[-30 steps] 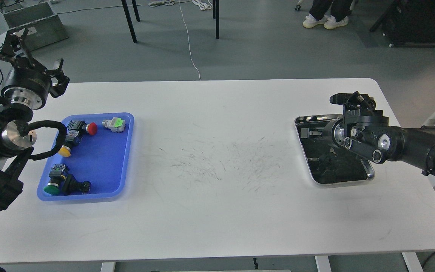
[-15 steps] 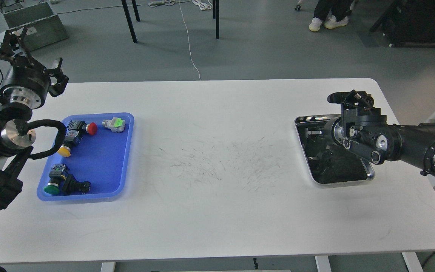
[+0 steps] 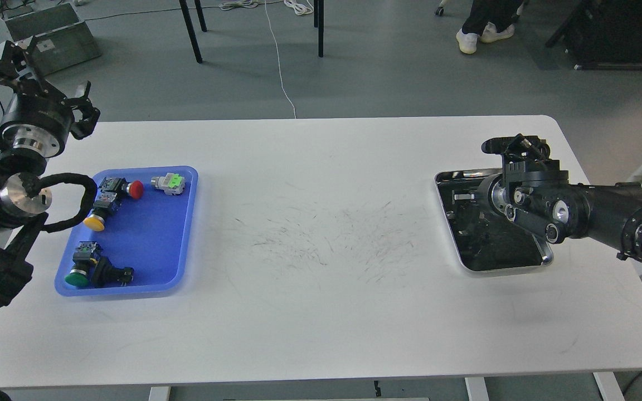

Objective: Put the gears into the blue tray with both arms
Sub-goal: 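Grasp a small black part in the steel tray with the right gripper, then lift the black part and carry it toward the table center, then lower the right gripper and release the black part on the table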

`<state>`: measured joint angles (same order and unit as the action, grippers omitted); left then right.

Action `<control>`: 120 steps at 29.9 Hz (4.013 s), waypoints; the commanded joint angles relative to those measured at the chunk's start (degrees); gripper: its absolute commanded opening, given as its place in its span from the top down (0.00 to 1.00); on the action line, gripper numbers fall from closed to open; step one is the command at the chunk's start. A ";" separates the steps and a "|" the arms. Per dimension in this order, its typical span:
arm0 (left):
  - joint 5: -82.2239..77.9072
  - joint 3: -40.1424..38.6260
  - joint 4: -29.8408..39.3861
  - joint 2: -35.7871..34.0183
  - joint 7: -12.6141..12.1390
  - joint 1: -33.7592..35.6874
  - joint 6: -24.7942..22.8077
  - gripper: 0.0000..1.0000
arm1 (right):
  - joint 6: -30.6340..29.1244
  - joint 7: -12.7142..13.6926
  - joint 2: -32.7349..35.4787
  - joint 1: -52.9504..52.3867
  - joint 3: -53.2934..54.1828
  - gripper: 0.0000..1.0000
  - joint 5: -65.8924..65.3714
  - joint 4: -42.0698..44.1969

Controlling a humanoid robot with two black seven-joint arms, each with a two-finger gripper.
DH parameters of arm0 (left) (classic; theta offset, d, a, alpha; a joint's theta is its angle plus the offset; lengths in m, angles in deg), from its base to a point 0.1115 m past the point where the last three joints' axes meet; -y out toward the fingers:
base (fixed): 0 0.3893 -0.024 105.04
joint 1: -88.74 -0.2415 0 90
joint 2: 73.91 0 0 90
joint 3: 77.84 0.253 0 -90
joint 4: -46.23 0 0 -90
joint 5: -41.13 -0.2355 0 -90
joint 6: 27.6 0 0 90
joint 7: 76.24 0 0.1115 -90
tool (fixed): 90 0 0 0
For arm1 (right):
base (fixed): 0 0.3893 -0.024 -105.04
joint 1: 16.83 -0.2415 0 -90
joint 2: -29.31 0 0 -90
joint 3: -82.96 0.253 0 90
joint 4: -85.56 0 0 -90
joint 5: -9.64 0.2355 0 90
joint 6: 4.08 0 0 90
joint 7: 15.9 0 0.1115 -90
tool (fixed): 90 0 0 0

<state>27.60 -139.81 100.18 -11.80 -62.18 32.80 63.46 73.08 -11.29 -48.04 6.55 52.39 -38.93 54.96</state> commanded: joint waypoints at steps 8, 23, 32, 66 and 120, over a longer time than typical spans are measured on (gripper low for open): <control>0.09 -0.09 0.02 0.21 0.00 0.05 0.08 0.02 | -0.26 -0.39 0.00 -0.70 -0.10 0.93 0.06 -0.16; 0.09 0.00 -0.25 0.21 0.00 0.05 0.08 0.02 | -0.35 -0.83 0.27 -4.48 -0.10 0.98 0.49 -1.65; 0.00 0.18 -0.42 -0.05 -0.09 0.13 0.00 0.02 | -0.35 -0.91 6.76 -14.75 0.34 0.98 0.76 -12.72; 0.00 0.71 -3.84 -1.28 -0.09 -0.22 -0.44 0.02 | 1.32 -2.67 7.50 -24.62 14.75 0.98 4.36 -28.66; 0.09 0.27 -6.14 -1.11 -0.09 0.13 -0.62 0.02 | 6.68 -6.19 -12.65 8.09 23.46 0.58 14.03 -18.71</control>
<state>27.69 -139.61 94.05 -13.00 -62.27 33.02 62.86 79.58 -17.61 -60.69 14.64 75.76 -25.08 36.23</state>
